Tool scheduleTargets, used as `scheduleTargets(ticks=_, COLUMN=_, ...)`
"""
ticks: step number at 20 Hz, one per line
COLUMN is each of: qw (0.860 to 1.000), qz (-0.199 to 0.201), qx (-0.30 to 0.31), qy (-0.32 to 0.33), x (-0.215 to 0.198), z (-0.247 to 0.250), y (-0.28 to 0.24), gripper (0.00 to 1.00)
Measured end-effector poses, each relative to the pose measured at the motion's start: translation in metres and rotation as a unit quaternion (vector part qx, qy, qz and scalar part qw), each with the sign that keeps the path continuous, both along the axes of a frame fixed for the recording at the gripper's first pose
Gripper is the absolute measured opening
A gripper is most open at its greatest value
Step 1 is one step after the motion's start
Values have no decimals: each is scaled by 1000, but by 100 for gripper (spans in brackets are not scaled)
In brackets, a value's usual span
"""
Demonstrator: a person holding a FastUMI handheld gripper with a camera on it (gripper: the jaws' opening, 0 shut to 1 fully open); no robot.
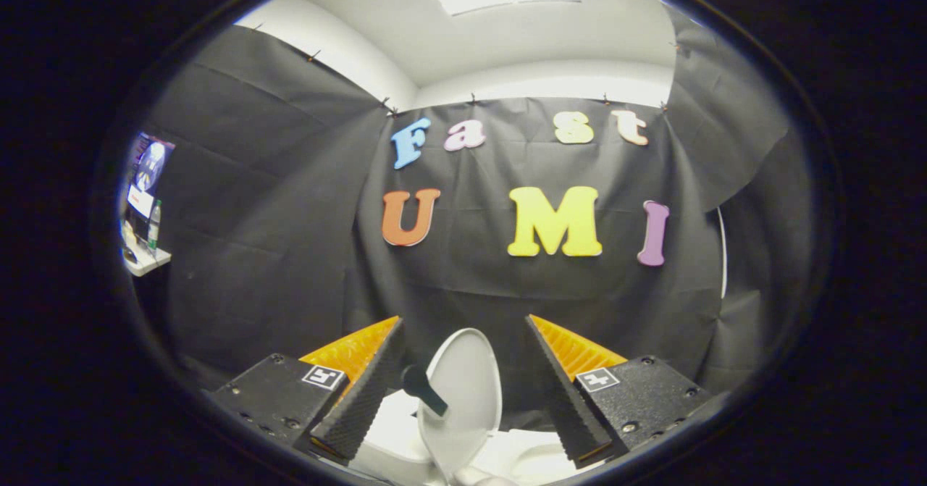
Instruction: Open the toilet lid.
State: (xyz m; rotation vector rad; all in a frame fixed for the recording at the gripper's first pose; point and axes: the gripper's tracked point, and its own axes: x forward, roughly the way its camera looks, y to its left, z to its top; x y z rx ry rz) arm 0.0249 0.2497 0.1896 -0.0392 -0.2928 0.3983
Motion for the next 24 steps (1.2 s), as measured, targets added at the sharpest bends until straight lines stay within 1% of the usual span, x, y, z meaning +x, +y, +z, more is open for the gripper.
scheduleTargets(ticks=1, qw=1000, qz=-4, qx=11, qy=12, x=-2, z=-7, y=-16, gripper=100)
scheduleTargets(ticks=3, qw=999, qz=-28, qx=23, qy=30, x=2, z=-22, y=-55, gripper=100)
scheduleTargets(ticks=5, qw=998, qz=-53, qx=18, qy=41, x=4, z=-45, y=-94, gripper=100)
scheduleTargets(ticks=7, qw=993, qz=-100, qx=10, qy=67, x=12, z=-76, y=-140, gripper=100)
scheduleTargets(ticks=10, qw=985, qz=-138, qx=5, qy=107, x=9, z=-116, y=-187, gripper=100)
scheduleTargets(ticks=12, qw=980, qz=-156, qx=8, qy=126, x=12, z=-132, y=-207, gripper=100)
scheduleTargets(ticks=17, qw=969, qz=-177, qx=8, qy=169, x=0, z=-185, y=-235, gripper=100)
scheduleTargets(ticks=19, qw=969, qz=-176, qx=14, qy=172, x=-5, z=-191, y=-236, gripper=100)
scheduleTargets(ticks=24, qw=967, qz=-190, qx=22, qy=168, x=-6, z=-191, y=-242, gripper=100)
